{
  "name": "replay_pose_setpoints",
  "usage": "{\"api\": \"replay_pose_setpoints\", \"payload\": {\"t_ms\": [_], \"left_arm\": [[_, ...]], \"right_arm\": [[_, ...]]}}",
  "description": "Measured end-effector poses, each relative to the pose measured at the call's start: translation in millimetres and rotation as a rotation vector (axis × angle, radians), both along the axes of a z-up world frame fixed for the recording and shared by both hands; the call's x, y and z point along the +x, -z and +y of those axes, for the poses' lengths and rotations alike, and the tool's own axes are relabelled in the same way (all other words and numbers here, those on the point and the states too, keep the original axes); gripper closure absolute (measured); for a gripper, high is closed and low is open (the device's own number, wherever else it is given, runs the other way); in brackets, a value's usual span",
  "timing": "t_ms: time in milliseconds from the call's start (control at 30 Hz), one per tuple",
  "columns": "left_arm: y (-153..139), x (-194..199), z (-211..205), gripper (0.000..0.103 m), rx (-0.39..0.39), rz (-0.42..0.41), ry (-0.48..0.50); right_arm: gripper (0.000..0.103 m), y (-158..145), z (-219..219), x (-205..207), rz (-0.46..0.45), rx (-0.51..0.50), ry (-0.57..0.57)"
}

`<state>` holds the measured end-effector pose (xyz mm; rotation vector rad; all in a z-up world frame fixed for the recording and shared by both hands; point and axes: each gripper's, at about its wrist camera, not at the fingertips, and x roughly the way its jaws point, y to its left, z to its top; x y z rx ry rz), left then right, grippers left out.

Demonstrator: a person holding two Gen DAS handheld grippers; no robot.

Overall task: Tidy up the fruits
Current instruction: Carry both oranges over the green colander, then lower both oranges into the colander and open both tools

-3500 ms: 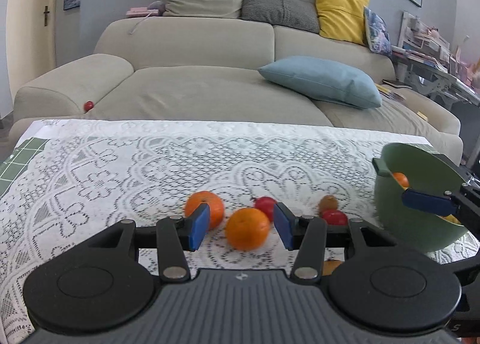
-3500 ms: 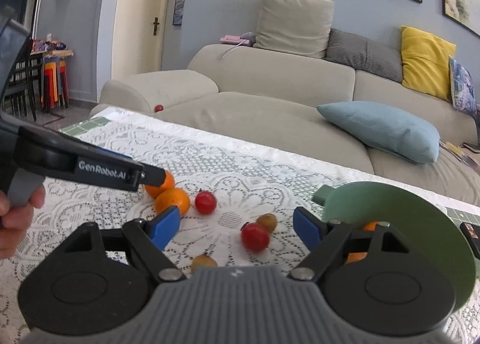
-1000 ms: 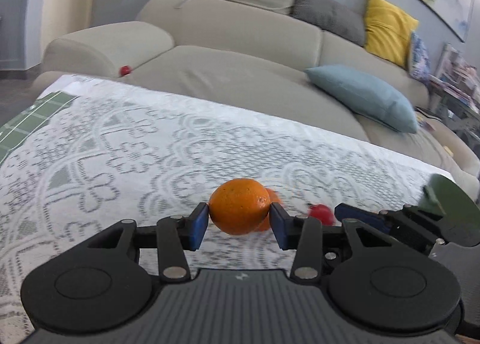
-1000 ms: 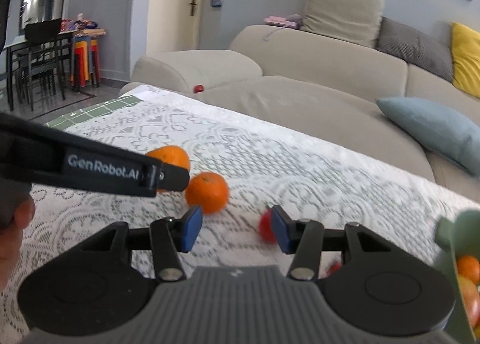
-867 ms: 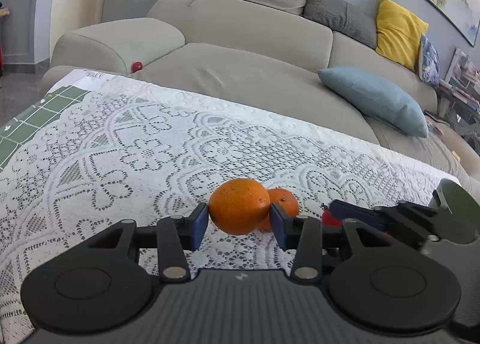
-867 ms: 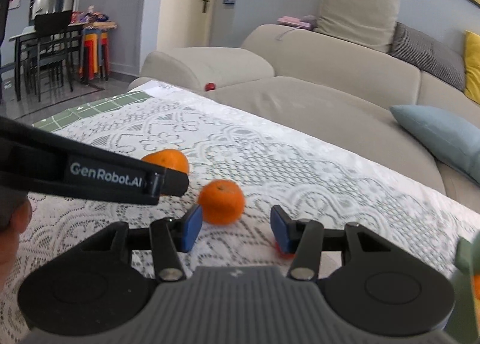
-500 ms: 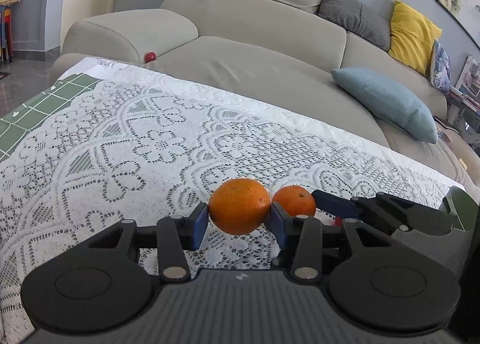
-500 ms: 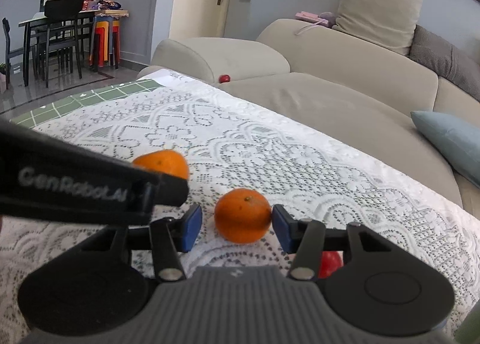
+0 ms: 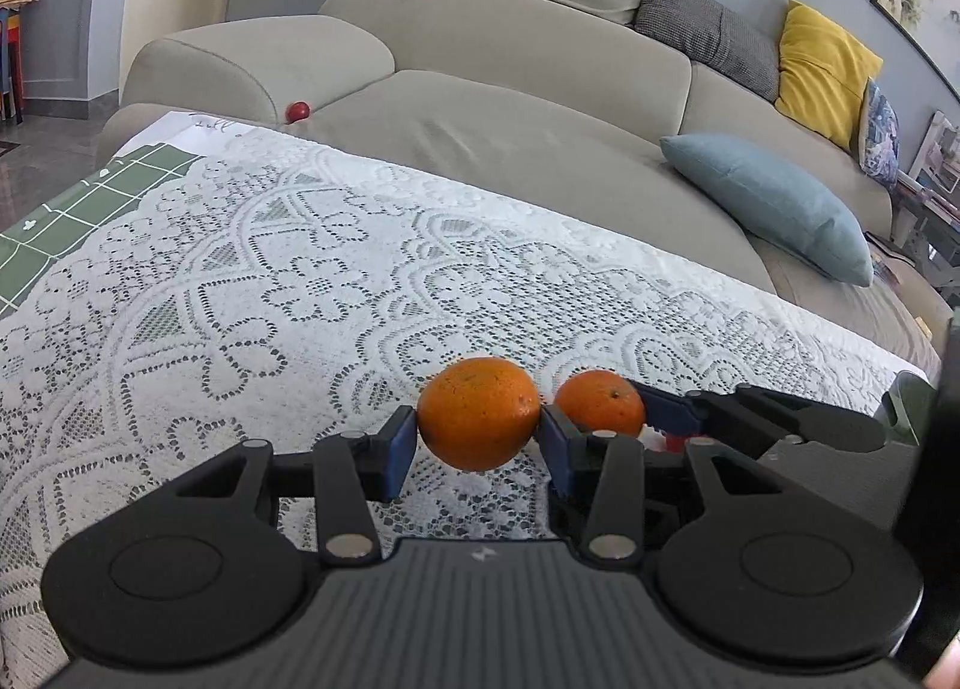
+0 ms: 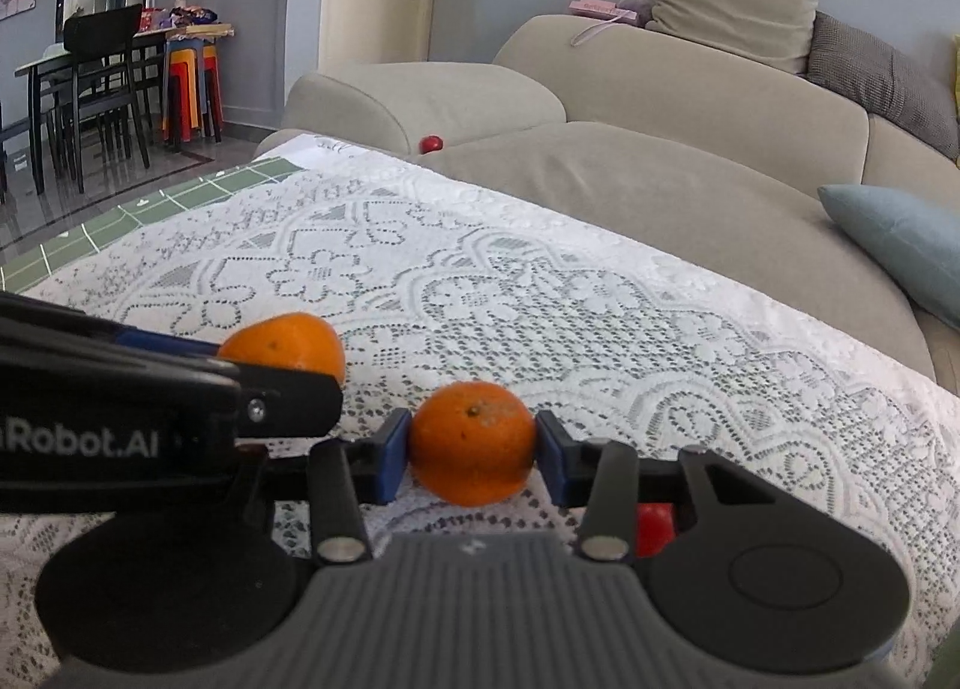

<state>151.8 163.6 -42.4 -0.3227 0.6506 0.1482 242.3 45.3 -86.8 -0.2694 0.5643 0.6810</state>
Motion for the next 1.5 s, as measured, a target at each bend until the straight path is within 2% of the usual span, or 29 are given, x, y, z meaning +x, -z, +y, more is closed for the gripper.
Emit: {"api": "replay_pose_setpoints", "payload": {"t_ms": [133,400,600,767,1000,1233,1500], "left_arm": [[-0.9,-1.2,-4.1,0.053,0.001,-0.007,0.012],[-8.4,-7.7,-21.1,0.053,-0.011,-0.033,0.069],[-19.5,-12.4,-50.7,0.053,0.003,-0.061,0.169],[-30.6,-11.4,-79.5,0.053,0.018,-0.076,0.250],[-47.1,-4.3,-128.4,0.053,0.034,-0.095,0.372],[-61.7,16.3,-180.0,0.053,0.071,-0.105,0.495],[-56.9,44.5,-222.6,0.053,0.080,-0.057,0.589]], "right_arm": [[0.062,-11.7,-18.3,-9.2,-0.018,0.015,0.009],[0.062,-36.5,-81.1,-38.2,-0.042,0.060,0.055],[0.062,-66.6,-128.4,-57.0,-0.078,0.119,0.097],[0.062,-84.9,-163.6,-66.9,-0.111,0.120,0.140],[0.062,-89.4,-209.7,-72.7,-0.157,0.079,0.245],[0.062,-90.3,-250.8,-61.5,-0.119,0.078,0.358],[0.062,-80.5,-283.4,-44.7,-0.047,0.046,0.435]]}}
